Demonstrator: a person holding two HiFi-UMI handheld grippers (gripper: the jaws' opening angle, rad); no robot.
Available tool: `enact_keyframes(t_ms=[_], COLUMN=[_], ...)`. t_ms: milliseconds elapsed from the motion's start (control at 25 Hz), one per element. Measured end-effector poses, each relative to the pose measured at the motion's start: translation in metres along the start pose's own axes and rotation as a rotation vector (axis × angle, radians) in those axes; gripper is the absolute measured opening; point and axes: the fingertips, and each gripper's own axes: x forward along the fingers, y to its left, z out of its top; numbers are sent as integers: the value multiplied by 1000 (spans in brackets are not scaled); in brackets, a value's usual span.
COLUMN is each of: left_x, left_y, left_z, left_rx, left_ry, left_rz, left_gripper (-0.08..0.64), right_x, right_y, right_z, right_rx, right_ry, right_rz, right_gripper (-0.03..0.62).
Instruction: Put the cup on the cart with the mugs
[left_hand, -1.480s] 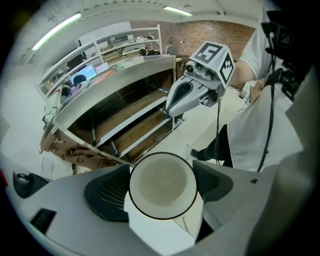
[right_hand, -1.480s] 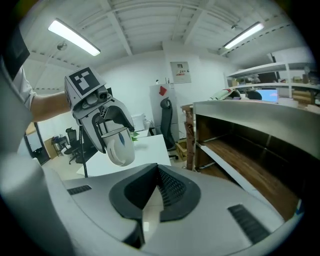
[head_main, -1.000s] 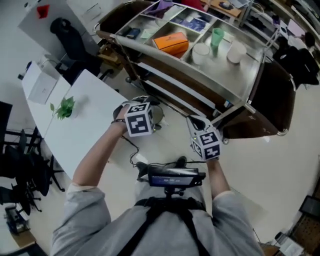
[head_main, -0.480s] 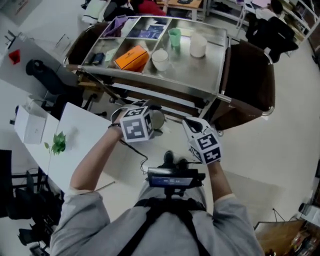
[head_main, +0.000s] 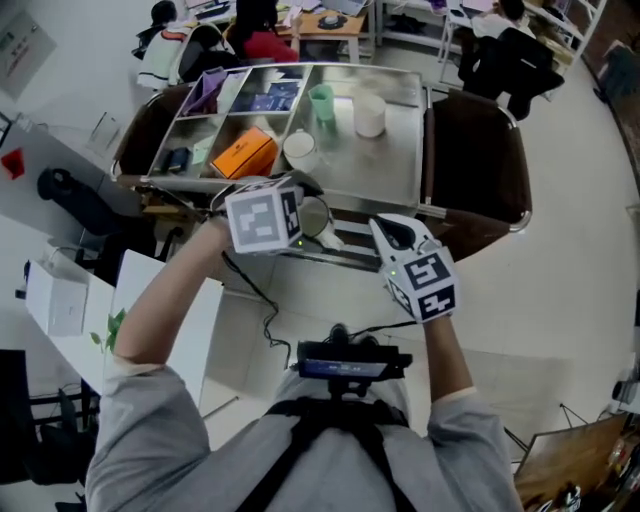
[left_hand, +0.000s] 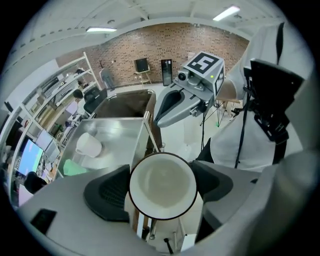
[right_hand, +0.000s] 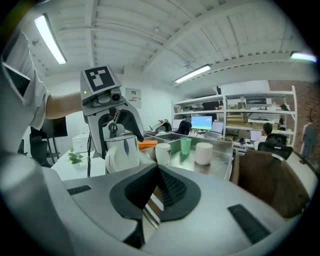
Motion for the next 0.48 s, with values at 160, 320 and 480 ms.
enact_keyframes(t_ms=[160,320,480], left_x=[-26,-36,-31], left_y=[37,76,102], left_z=[16,32,55], left_rx=[37,73,84], left_ry=[-24,-14,-23], left_rz=[4,23,26], left_gripper=[401,400,401], right_x=[2,4,6], right_y=[-22,-50,-77], right_z=[29,46,47], right_rx=[-5,14,15], right_ry=[-41,-53,-32], right_rz=[-67,-145,-195], right_gripper=[6,6,6])
